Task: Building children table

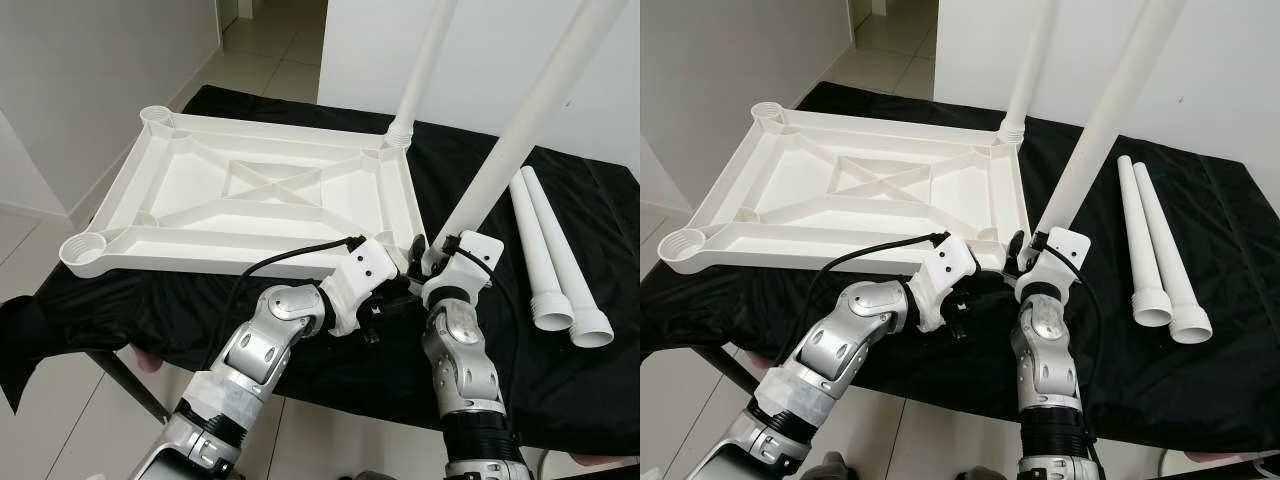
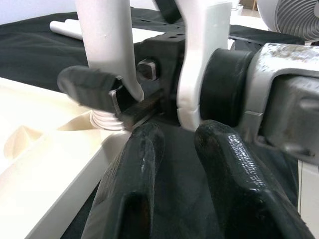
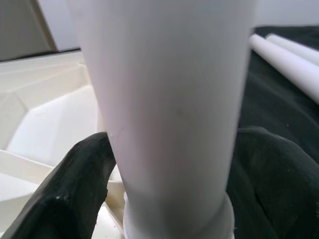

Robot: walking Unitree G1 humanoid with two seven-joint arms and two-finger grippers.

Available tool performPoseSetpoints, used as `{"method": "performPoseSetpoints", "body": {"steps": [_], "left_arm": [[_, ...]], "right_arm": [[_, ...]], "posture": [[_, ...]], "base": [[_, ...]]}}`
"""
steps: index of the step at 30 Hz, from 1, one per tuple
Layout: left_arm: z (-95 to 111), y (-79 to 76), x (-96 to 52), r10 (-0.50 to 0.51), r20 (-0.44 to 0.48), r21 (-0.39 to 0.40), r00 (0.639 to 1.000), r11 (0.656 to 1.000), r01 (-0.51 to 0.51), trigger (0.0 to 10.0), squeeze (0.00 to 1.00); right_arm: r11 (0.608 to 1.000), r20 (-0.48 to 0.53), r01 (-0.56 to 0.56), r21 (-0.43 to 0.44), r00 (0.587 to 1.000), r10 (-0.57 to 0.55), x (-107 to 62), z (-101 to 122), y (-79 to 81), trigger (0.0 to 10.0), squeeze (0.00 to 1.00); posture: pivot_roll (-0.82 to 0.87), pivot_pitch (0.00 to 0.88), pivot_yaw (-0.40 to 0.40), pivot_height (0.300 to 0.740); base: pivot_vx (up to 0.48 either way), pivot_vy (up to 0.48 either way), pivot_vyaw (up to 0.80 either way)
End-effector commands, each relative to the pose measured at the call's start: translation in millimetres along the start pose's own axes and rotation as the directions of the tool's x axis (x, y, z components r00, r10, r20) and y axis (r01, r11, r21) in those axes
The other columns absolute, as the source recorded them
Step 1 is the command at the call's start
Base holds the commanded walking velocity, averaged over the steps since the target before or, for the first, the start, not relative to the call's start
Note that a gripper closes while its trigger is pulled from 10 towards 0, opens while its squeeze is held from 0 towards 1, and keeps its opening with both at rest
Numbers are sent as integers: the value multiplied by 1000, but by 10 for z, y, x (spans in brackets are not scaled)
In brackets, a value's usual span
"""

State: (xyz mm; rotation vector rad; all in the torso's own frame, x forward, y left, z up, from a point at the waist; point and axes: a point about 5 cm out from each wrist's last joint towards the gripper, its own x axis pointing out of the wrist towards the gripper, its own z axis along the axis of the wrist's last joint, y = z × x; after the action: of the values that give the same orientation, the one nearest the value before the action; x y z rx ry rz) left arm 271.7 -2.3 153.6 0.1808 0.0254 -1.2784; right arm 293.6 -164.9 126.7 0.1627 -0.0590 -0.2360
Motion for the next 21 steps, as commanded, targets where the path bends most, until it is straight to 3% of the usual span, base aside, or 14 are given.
{"method": "performPoseSetpoints", "body": {"steps": [1, 4, 5, 8, 9, 12, 15, 21], "left_arm": [[-15, 11, -6, 60, 0, 9, 998, 998, -60, 10000, 0], [-30, 8, -21, 58, -4, 13, 998, 998, -58, 10000, 0], [-43, 2, -31, 54, -5, 16, 999, 998, -54, 10000, 0], [-56, -5, -41, 49, -6, 19, 999, 999, -49, 10000, 0], [-84, -11, -60, 43, -14, 20, 999, 999, -43, 10000, 0], [-146, -28, -97, 26, -37, 18, 999, 1000, -25, 10000, 0], [-161, -32, -107, 21, -41, 17, 999, 1000, -20, 10000, 0], [-202, -43, -149, 6, -54, 31, 999, 1000, -4, 10000, 0]], "right_arm": [[999, 5, -41, 2, 999, 41, -19, -2, -43, 10000, 1000], [994, 10, -104, -43, 994, 104, -20, 13, -107, 10000, 1000], [988, 13, -137, -66, 990, 138, -16, 23, -149, 10000, 243], [983, 16, -164, -85, 986, 166, -12, 33, -187, 10000, 243], [974, 14, -205, -98, 978, 208, -6, 30, -228, 10000, 0], [945, 0, -302, -125, 953, 304, 2, 15, -279, 10000, 0], [936, -4, -325, -135, 945, 328, 5, 13, -293, 10000, 0], [871, -17, -460, -172, 886, 464, 63, 40, -335, 10000, 0]], "posture": [[64, 0, -86, 740], [65, 0, -87, 740], [66, 0, -88, 740], [66, 0, -88, 740], [65, 0, -85, 740], [64, 0, -82, 740], [64, 0, -82, 740], [65, 0, -68, 740]], "base": [[0, 0, 0], [0, 0, 0], [0, 0, 0], [0, 0, 0], [0, 0, 0], [0, 0, 0], [0, 0, 0], [0, 0, 0]]}}
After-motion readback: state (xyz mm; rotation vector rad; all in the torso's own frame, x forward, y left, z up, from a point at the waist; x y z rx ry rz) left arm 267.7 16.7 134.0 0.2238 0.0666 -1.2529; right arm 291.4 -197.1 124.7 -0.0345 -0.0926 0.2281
